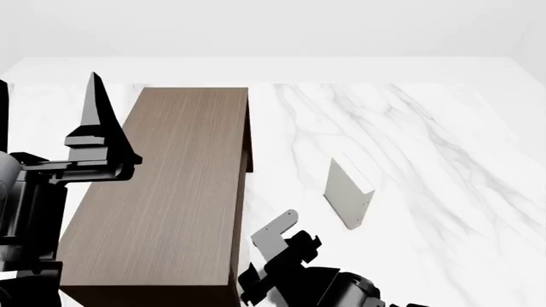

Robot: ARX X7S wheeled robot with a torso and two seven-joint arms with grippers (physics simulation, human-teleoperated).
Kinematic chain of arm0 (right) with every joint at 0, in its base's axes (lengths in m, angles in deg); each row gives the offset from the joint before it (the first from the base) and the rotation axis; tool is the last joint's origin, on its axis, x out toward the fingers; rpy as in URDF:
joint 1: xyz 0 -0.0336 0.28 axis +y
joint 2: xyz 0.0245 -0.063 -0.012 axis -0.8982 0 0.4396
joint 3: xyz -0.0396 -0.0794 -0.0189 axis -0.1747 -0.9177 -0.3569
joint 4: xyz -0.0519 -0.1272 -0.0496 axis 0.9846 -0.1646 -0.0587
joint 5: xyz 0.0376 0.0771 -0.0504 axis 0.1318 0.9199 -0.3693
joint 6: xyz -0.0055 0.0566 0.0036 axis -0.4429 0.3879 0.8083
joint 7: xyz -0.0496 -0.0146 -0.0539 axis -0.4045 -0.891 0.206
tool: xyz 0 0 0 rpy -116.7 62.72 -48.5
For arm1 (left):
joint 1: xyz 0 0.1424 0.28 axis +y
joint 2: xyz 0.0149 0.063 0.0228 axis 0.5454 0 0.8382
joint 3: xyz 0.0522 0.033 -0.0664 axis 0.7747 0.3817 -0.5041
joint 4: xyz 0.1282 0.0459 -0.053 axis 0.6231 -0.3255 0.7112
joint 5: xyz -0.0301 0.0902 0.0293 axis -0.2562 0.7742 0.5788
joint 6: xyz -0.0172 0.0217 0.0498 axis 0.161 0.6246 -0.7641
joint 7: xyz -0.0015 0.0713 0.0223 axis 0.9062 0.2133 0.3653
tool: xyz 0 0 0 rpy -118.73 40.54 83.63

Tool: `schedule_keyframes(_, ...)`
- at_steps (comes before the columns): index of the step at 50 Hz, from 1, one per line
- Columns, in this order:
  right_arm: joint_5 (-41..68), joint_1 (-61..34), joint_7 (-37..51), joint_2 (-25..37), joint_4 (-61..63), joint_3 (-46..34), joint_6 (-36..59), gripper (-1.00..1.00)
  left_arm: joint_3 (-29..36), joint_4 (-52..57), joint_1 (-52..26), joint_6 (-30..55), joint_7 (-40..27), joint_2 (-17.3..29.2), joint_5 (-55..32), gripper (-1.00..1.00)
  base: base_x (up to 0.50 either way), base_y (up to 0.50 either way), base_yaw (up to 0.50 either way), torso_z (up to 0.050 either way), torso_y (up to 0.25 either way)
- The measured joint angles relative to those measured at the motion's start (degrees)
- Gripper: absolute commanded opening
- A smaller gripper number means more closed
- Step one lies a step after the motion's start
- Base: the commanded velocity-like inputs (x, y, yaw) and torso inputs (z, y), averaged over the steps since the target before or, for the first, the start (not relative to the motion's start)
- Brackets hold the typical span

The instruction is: Pick up the book on the right and place it under the cabinet shelf.

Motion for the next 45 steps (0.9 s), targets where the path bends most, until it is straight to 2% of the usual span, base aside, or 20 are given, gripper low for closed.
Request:
schedule_keyframes(12,-6.4,0.3,-4.5,2.2,2.8,3.1,3.1,1.0,0.1,0.0,0.1,-0.2,-0.1,0.1,0.0,1.0,-0.01,0.0,-0.01,0.001,0.003)
schedule_keyframes(21,-0.1,0.1,0.9,6.0,7.8,2.6,2.2,1.0,0.2,0.1,0.1,-0.2,-0.2,0.2,0.0,1.0,0.0,0.0,0.0,0.0,0.0)
schedule_keyframes(34,3.9,0.4,5.1,10.0,13.1,2.8,2.1,1.0,0.2,0.2,0.1,-0.3,-0.4,0.4,-0.2,1.0,0.0,0.0,0.0,0.0,0.0)
schedule_keyframes(45,7.4,-0.5,11.2,17.0,24.8,6.1,1.8,1.0,0.3,0.1,0.1,-0.5,-0.5,0.5,-0.1,1.0,0.0,0.0,0.0,0.0,0.0)
